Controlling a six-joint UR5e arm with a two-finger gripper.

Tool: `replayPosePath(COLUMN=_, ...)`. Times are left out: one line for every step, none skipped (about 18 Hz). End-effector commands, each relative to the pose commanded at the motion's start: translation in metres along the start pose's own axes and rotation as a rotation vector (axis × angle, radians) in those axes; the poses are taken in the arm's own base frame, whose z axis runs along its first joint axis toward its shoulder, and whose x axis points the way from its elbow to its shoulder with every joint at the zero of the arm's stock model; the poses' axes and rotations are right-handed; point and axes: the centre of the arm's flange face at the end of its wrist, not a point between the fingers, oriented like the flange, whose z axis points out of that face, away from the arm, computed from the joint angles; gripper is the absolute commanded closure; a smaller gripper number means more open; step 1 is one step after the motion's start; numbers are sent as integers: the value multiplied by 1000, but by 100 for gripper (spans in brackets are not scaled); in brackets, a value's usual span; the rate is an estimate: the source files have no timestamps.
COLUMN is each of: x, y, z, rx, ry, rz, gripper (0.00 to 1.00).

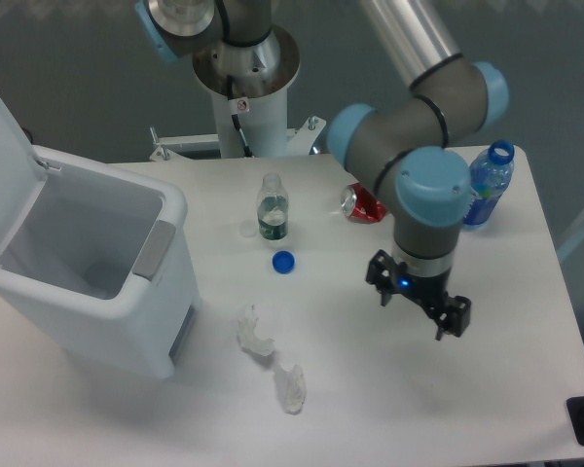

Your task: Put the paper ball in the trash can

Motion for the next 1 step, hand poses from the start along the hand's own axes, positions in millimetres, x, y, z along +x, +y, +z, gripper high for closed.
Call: replayPosePath(x=0, y=0, z=2, rx=-1, ry=3, rz=-1, gripper=0)
